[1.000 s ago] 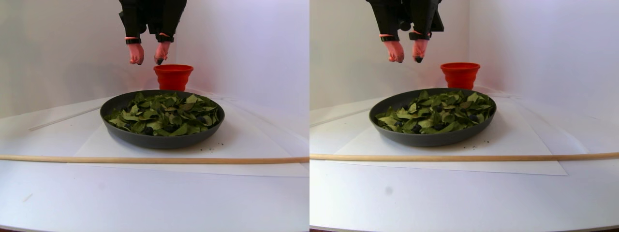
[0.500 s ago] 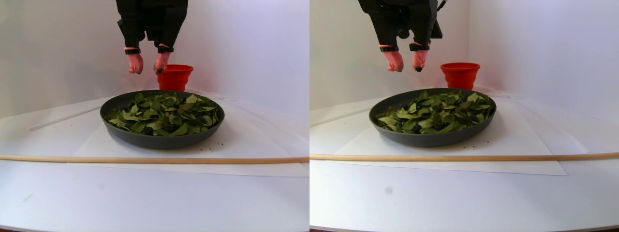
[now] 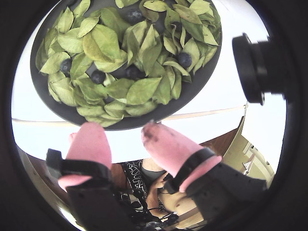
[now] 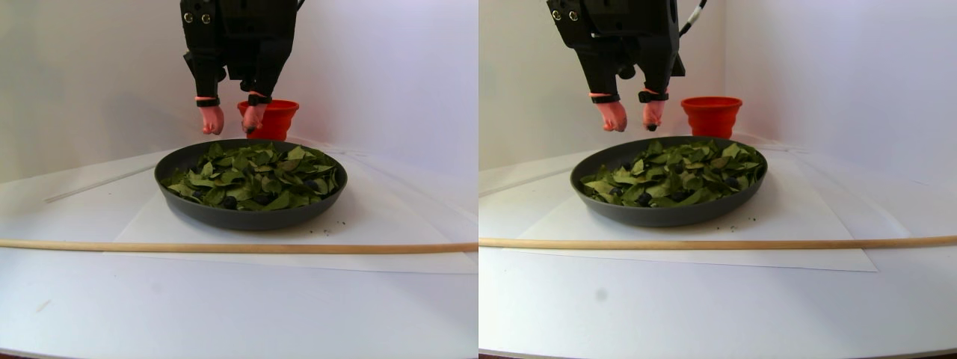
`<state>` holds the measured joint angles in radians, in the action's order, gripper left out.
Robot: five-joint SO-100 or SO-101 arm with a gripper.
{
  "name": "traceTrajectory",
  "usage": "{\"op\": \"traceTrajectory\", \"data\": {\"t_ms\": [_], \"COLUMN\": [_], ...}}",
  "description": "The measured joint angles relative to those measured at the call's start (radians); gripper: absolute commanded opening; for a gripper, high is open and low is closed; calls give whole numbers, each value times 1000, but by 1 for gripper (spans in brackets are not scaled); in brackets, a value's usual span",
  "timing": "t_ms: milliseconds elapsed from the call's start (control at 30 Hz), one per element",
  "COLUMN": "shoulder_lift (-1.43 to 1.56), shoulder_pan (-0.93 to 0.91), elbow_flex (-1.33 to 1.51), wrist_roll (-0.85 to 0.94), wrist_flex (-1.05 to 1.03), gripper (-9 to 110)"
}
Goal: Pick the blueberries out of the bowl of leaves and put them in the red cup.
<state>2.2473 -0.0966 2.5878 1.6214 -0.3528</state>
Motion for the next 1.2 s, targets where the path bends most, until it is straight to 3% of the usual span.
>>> {"op": "traceTrajectory", "data": {"t_ms": [1200], "shoulder_lift": [-301], "shoulder_pan": [2], "elbow_flex": [18], "wrist_roll": [55], "wrist_flex": [305], "gripper": [17]}}
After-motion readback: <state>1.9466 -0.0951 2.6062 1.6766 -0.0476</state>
